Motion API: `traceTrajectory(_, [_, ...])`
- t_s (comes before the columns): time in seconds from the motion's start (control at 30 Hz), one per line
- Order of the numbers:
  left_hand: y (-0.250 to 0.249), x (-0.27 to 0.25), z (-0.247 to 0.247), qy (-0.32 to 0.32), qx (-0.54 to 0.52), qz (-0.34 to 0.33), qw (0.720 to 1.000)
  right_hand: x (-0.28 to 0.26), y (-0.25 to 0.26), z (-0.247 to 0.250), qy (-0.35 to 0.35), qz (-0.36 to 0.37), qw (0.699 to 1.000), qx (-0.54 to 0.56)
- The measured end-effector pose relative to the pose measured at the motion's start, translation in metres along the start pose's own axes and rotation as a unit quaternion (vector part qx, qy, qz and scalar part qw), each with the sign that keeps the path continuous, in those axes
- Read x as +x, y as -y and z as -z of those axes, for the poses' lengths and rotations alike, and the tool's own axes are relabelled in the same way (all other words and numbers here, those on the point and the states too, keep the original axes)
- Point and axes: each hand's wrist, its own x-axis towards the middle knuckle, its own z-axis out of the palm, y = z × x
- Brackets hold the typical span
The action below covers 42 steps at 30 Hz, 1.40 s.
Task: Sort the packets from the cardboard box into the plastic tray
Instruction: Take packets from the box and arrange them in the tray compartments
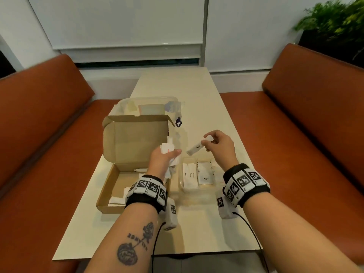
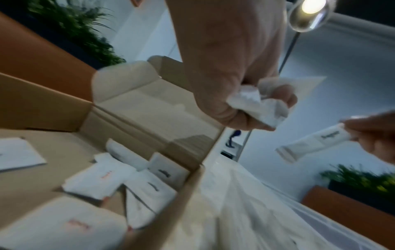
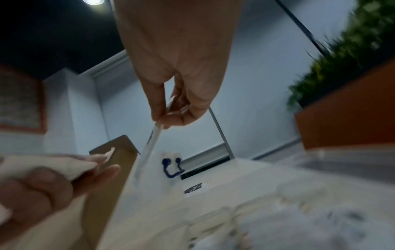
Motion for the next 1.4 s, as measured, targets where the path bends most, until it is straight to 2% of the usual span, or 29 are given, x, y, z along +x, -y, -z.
traceTrajectory(0.1, [0.004,-0.002,-0.023,0.026,0.040,0.004,0.999,0.003,-0.005,0.013,0.001,-0.014,1.000,0.002])
traceTrajectory(0.23, [0.007,-0.004,-0.044,0.042,0.012,0.019,0.999,-0.001,-0.017,0.021,0.012,-0.088,0.987,0.134])
traceTrajectory(0.3, [0.006,-0.002,-0.050,0.039,-0.005,0.018,0.999,-0.004,-0.022,0.022,0.035,-0.105,0.983,0.149])
traceTrajectory(0.47, [0.001,0.000,-0.056,0.047,-0.064,0.024,0.997,-0.003,-0.032,0.024,0.020,-0.110,0.984,0.136])
traceTrajectory(0.7, [0.004,0.004,-0.052,0.062,-0.057,0.040,0.996,0.004,-0.034,0.014,-0.013,-0.108,0.988,0.111])
traceTrajectory(0.93, [0.007,0.013,-0.053,0.026,0.003,0.014,1.000,0.000,-0.029,0.005,0.076,-0.118,0.983,0.120])
traceTrajectory(1.03, [0.007,0.016,-0.056,0.043,0.051,0.003,0.998,0.000,-0.032,0.006,0.081,-0.106,0.990,0.045])
traceTrajectory(1.1, [0.008,0.018,-0.057,0.035,0.038,0.001,0.999,0.000,-0.034,0.006,0.085,-0.101,0.991,0.002])
traceTrajectory(1.2, [0.011,0.020,-0.057,0.019,0.010,0.006,1.000,-0.001,-0.036,0.004,0.104,-0.112,0.988,0.000])
traceTrajectory(1.4, [0.021,0.026,-0.050,-0.052,-0.059,-0.005,0.997,-0.006,-0.041,-0.006,0.098,-0.164,0.979,-0.062])
